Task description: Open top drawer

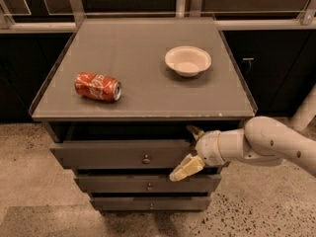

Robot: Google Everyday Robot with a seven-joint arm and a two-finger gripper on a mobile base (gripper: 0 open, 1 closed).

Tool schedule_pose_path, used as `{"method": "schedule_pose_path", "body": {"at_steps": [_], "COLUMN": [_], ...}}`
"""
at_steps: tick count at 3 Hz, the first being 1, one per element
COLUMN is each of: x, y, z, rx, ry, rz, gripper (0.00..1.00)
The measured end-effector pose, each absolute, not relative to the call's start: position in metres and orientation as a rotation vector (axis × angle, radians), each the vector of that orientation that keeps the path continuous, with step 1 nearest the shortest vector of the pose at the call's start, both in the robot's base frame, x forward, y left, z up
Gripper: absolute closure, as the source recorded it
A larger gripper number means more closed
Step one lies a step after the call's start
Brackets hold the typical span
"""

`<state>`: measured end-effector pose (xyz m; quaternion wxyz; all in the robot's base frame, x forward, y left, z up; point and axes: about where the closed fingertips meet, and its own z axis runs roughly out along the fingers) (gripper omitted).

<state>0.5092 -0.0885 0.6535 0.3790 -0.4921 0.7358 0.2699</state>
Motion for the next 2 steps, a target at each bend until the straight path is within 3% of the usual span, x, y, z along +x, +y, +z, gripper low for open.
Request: {"method": "schedule_pose_path", "body": {"at_steps": [2], "x": [0.489], "y": [-0.096], "z": [0.66], "rx": [-1.196], "ry": [1.944], "rz": [0.724], "gripper": [0.0]}}
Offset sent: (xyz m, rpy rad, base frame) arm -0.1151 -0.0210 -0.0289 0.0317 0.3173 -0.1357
